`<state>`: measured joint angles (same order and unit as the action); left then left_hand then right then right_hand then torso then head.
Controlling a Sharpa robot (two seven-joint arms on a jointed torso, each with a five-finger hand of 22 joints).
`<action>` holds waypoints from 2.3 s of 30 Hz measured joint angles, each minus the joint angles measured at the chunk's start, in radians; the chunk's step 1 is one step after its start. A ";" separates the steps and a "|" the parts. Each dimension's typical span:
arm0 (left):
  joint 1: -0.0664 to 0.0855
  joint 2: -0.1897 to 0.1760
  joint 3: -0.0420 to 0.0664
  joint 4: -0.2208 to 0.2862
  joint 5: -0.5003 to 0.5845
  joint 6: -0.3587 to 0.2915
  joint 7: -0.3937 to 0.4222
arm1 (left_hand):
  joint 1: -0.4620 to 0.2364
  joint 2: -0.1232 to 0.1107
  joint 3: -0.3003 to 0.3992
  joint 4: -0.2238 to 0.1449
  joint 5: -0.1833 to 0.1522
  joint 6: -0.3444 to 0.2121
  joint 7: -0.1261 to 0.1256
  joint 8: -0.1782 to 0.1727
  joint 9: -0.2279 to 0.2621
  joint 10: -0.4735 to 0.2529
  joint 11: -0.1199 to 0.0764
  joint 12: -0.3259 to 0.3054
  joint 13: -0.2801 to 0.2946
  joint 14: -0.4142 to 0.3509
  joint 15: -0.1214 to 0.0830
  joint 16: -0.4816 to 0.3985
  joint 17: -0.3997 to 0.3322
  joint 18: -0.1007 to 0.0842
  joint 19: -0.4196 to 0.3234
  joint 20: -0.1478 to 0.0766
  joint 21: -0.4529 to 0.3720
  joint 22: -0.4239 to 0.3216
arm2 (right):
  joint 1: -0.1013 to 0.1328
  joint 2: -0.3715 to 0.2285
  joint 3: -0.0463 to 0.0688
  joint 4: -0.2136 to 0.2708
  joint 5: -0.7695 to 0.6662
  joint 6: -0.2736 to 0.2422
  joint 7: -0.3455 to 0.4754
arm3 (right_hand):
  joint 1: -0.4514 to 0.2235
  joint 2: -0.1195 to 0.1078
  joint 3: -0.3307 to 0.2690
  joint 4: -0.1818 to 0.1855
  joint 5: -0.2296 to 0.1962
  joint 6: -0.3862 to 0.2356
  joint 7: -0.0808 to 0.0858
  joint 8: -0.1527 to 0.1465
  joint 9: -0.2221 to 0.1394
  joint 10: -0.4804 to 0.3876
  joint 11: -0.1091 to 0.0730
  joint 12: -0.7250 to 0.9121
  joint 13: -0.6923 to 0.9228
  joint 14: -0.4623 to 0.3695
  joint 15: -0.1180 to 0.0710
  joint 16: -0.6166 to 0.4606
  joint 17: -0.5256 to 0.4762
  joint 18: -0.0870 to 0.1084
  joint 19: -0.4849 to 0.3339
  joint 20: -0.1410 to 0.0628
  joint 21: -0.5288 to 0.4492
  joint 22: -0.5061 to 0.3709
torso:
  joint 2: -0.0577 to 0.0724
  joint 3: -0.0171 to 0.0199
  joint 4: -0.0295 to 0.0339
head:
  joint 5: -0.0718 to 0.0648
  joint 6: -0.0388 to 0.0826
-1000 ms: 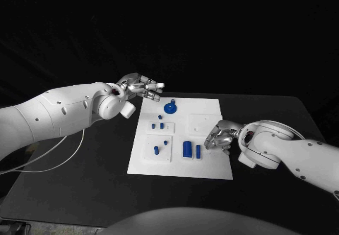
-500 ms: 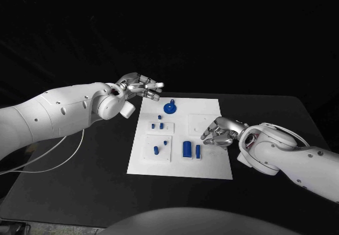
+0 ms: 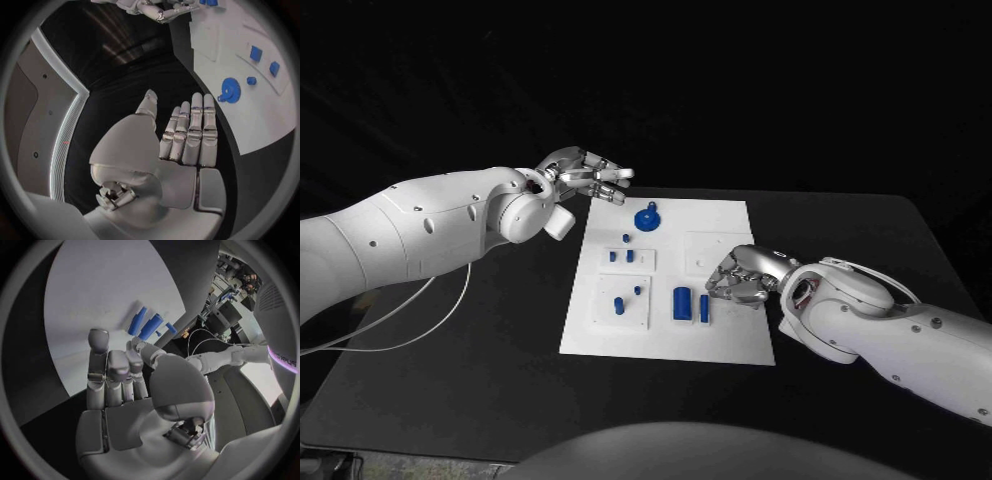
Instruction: Assemble the parts on the task board
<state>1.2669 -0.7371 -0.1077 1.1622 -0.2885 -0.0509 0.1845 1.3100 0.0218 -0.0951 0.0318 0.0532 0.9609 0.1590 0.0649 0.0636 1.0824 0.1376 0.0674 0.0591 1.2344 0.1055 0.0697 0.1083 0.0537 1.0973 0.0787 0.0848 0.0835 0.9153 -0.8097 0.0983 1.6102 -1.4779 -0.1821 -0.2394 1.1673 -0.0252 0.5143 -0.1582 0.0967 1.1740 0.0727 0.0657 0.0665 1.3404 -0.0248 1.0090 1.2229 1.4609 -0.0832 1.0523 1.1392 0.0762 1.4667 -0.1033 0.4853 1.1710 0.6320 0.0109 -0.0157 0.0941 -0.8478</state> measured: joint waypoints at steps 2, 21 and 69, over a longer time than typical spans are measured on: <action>0.000 0.000 0.000 0.000 -0.001 0.000 0.000 | 0.000 0.000 -0.001 -0.001 0.000 0.000 0.000 0.000 0.000 0.000 0.000 0.000 0.000 0.000 0.000 0.000 0.000 0.000 0.000 0.000 0.000 0.000 | -0.002 0.003 0.000 -0.003 -0.007 -0.001 0.000 | -0.006 -0.005 0.013 0.009 0.004 0.000 0.000 0.000 0.000 0.000 0.000 0.000 0.000 0.000 0.000 0.000 0.000 0.000 0.000 0.000 0.000 0.001 | 0.000 -0.0002 0.0000 | 0.000 0.000; 0.000 0.000 0.000 0.000 -0.004 -0.002 -0.003 | 0.004 0.004 -0.005 -0.006 0.000 0.000 0.000 0.000 0.000 0.000 0.000 0.000 0.000 0.000 0.000 0.000 0.001 0.000 0.000 0.000 0.000 0.000 | -0.013 0.017 0.000 -0.011 -0.054 -0.015 -0.001 | -0.022 -0.006 0.047 0.022 0.004 0.000 -0.007 0.000 0.000 0.004 0.003 0.005 0.001 0.000 0.000 0.005 -0.002 0.000 0.000 0.000 0.000 0.003 | 0.000 0.0001 -0.0002 | 0.003 -0.004; 0.000 -0.001 0.000 -0.002 -0.006 0.000 -0.015 | 0.000 0.007 -0.009 -0.010 0.000 0.000 0.000 0.000 0.000 0.000 0.000 0.000 0.000 0.000 0.000 0.000 0.004 0.000 0.000 0.000 0.000 0.000 | -0.041 0.047 0.000 -0.016 -0.128 -0.088 -0.071 | 0.072 -0.015 -0.172 -0.012 -0.043 0.133 -0.053 -0.002 0.050 0.039 -0.025 0.019 0.025 0.000 -0.007 0.015 0.007 -0.016 -0.002 -0.009 0.028 0.016 | 0.000 -0.0001 0.0004 | 0.006 -0.013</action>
<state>1.2669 -0.7380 -0.1080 1.1600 -0.2949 -0.0509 0.1695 1.3105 0.0291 -0.1044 0.0219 0.0532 0.9609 0.1590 0.0649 0.0637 1.0825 0.1376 0.0674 0.0591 1.2344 0.1055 0.0697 0.1122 0.0537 1.0973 0.0787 0.0848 0.0835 0.8746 -0.7626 0.0985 1.5942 -1.6056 -0.2698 -0.3099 1.2389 -0.0406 0.3418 -0.1699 0.0542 1.3073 0.0194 0.0639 0.1170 1.3798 -0.0502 1.0284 1.2480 1.4607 -0.0905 1.0671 1.1458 0.0607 1.4650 -0.1127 0.5130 1.1874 0.6319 0.0108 -0.0153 0.0999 -0.8605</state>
